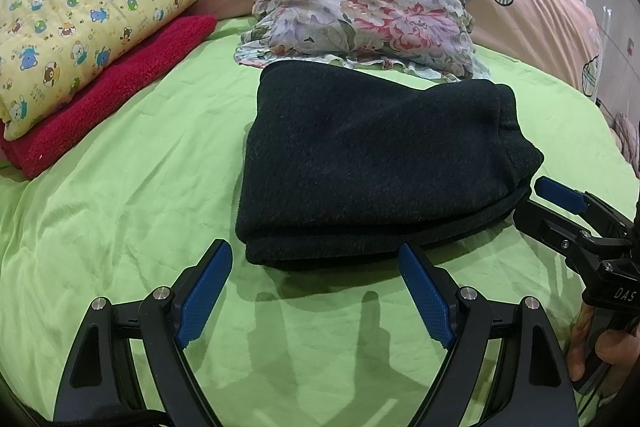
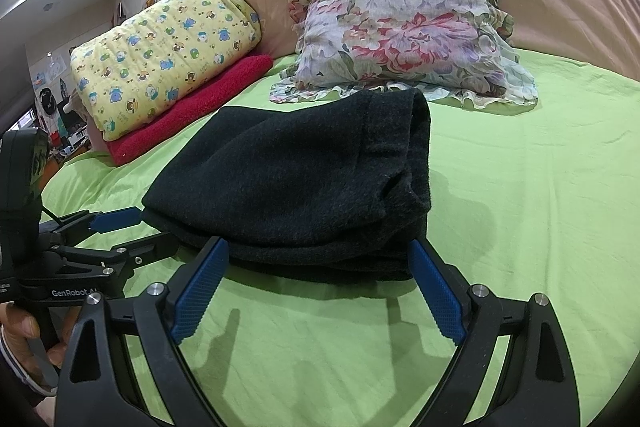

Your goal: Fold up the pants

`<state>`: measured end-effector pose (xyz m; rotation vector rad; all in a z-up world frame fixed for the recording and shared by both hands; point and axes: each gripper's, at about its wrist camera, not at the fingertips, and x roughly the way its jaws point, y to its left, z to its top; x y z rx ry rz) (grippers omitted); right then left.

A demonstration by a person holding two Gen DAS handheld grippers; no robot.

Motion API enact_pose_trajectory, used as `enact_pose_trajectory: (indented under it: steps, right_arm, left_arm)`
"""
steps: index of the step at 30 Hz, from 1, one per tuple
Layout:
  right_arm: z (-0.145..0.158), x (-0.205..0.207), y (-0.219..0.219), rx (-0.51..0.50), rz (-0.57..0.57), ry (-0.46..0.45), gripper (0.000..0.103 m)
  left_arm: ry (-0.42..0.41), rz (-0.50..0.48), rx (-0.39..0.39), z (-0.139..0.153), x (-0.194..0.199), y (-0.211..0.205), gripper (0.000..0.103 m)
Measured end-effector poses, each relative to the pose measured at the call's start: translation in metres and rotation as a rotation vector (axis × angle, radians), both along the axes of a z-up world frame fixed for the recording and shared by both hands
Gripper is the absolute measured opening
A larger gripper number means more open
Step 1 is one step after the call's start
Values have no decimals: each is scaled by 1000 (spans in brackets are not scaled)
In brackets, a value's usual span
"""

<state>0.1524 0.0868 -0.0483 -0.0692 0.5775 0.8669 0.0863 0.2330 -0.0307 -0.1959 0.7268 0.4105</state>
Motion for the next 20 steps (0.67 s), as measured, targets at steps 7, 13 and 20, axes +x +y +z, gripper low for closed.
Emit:
enact_pose_trajectory:
  steps: [7,13,20]
  right_arm:
    - [3,-3,-3,16,-13,-11,91]
    - [5,-2,-5,33,-24,-12,92]
    - [11,1,-5,41,-38,-4,92]
  left_arm:
    - [-11,-3,17,6,0,0,86]
    - [-18,12,36,9,6,1,86]
    - [-16,4,18,15,11,3,86]
